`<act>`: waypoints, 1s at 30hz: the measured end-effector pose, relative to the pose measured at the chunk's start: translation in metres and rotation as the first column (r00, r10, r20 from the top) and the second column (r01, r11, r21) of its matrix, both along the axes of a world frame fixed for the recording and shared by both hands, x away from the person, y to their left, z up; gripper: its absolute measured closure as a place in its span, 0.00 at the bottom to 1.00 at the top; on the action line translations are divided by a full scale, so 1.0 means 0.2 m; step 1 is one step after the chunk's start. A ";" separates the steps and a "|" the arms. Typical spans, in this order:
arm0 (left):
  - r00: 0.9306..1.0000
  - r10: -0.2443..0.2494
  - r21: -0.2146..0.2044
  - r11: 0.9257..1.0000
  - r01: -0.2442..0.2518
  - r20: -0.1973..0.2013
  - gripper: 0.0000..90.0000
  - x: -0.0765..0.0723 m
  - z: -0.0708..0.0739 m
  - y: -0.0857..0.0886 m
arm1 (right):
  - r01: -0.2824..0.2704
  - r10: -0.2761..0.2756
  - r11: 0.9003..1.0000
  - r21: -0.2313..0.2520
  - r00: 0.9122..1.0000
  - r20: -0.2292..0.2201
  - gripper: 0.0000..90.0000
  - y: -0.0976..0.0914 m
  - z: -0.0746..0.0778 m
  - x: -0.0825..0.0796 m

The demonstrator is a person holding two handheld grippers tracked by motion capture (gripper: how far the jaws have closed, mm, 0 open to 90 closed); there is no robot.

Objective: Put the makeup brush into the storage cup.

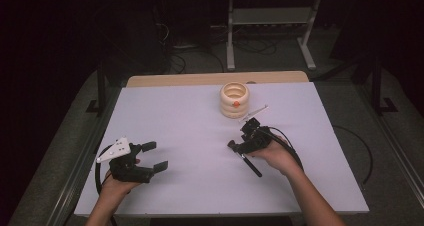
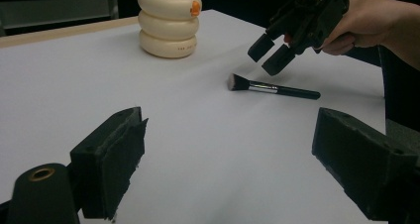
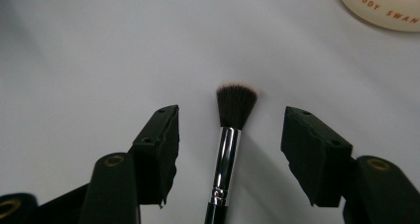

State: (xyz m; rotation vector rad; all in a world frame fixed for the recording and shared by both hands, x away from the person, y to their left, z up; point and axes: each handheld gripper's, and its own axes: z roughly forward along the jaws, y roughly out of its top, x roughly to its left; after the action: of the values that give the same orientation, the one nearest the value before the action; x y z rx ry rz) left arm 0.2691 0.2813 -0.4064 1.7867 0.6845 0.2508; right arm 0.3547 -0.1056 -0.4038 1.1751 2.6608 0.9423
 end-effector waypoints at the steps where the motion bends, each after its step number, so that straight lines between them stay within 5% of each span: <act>1: 1.000 0.000 0.002 1.000 0.000 0.000 0.14 0.00 0.00 0.00 | 0.001 -0.001 1.000 -0.006 1.000 -0.007 0.46 0.00 0.00 0.00; 13: 1.000 -0.002 -0.003 1.000 0.002 -0.003 0.14 0.00 0.00 -0.01 | 0.000 -0.005 0.999 -0.053 0.996 -0.090 0.55 0.03 -0.01 0.02; 30: 1.000 -0.001 -0.001 1.000 0.001 -0.003 0.14 0.00 0.00 -0.01 | -0.022 0.010 0.995 -0.097 0.992 -0.124 0.67 0.07 -0.05 0.05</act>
State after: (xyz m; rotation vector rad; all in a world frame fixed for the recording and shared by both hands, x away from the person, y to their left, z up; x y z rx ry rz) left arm 0.2691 0.2802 -0.4068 1.7871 0.6854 0.2470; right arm 0.3642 -0.0923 -0.4135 1.2298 2.7805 0.7541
